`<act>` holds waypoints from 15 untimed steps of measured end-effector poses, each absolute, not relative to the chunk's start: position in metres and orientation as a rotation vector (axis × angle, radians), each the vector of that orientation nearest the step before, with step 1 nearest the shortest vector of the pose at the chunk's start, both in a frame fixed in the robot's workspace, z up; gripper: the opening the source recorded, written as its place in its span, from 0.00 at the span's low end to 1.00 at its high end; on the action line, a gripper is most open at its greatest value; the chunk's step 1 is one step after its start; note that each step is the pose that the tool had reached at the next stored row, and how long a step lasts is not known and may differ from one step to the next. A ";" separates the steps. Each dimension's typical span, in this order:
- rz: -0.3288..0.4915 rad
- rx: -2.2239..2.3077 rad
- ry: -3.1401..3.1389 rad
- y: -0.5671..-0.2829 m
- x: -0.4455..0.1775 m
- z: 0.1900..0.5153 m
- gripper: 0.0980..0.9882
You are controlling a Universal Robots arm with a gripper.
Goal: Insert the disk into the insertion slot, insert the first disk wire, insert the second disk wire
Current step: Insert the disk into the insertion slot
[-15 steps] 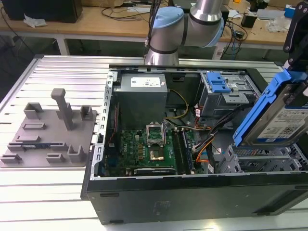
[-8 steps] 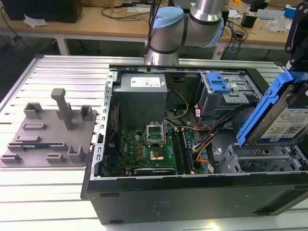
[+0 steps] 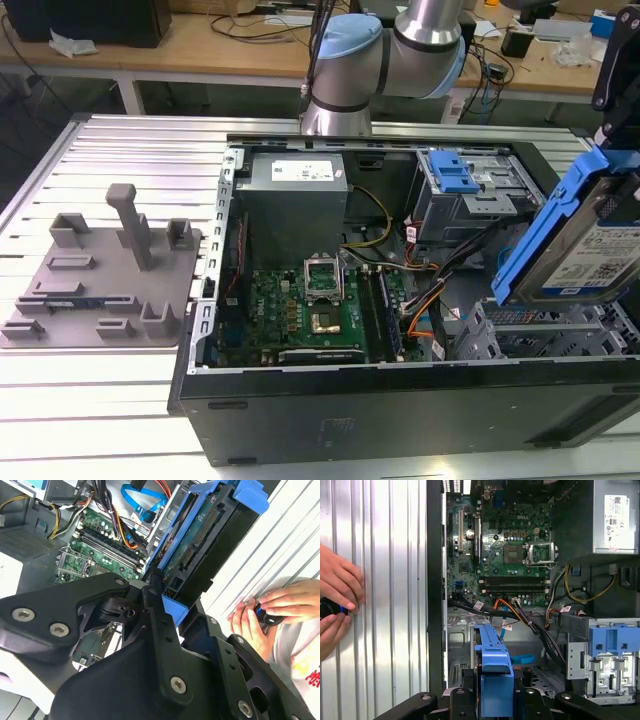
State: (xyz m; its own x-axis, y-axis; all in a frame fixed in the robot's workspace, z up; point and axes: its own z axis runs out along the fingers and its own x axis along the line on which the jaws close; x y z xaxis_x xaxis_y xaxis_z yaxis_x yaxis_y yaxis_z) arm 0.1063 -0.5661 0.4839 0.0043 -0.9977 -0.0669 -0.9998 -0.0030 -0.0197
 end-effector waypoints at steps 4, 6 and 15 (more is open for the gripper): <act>0.052 -2.181 2.174 -0.566 0.107 0.483 0.30; 0.052 -2.181 2.175 -0.566 0.108 0.482 0.30; 0.053 -2.181 2.175 -0.562 0.112 0.478 0.30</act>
